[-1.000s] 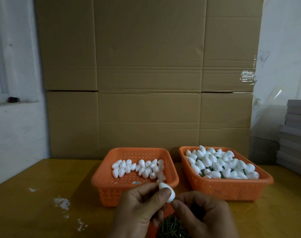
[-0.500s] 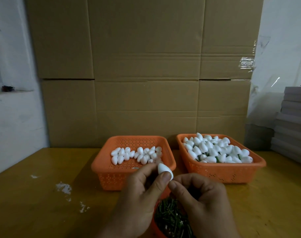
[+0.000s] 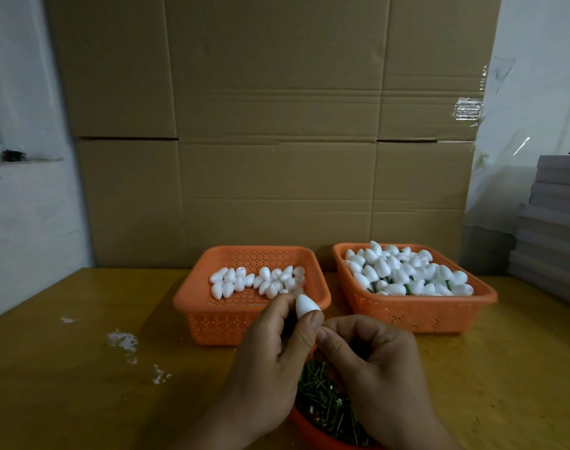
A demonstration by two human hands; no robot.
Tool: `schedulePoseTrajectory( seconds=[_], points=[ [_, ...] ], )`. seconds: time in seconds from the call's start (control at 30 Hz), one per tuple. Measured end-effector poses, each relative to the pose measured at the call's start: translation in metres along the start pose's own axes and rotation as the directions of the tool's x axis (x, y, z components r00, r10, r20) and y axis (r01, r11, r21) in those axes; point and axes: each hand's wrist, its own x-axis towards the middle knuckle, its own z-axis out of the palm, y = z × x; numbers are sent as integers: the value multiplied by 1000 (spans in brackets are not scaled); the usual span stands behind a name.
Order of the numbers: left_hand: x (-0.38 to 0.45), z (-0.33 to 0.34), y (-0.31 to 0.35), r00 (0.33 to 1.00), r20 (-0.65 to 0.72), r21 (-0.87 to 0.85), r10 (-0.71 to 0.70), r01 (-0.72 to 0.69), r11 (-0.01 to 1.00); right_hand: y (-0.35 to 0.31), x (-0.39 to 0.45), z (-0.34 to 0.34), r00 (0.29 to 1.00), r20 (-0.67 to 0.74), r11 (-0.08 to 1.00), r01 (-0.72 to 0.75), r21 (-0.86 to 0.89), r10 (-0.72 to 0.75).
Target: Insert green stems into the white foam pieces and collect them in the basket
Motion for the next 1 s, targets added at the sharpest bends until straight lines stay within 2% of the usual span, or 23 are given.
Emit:
schedulePoseTrajectory(
  seconds=[0.3,0.4,0.53,0.63,0.77,0.9,1.0],
  points=[
    [-2,3,-5,1000,-8,-70,-9,9,998,-3,2,-2,1000,14,998,-22,52,21],
    [-4,4,-3,999,36,-90,-3,7,996,-2,11,-11,997,-63,998,-37,-52,34],
    [-6,1,-6,1000,-13,11,-5,5,1000,10,44,-41,971,-230,964,-121,-235,65],
    [-7,2,-8,1000,-6,52,0,1,999,25,74,-70,936,-350,895,-191,-404,42],
    [-8,6,-10,1000,-6,130,10,-10,991,49,110,-101,913,-408,753,-254,-607,-21],
    [-10,7,-9,1000,4,198,25,-26,980,63,133,-116,877,-480,636,-361,-682,-17],
    [-11,7,-8,1000,3,220,24,-24,975,64,144,-116,847,-530,594,-440,-673,28]
  ],
)
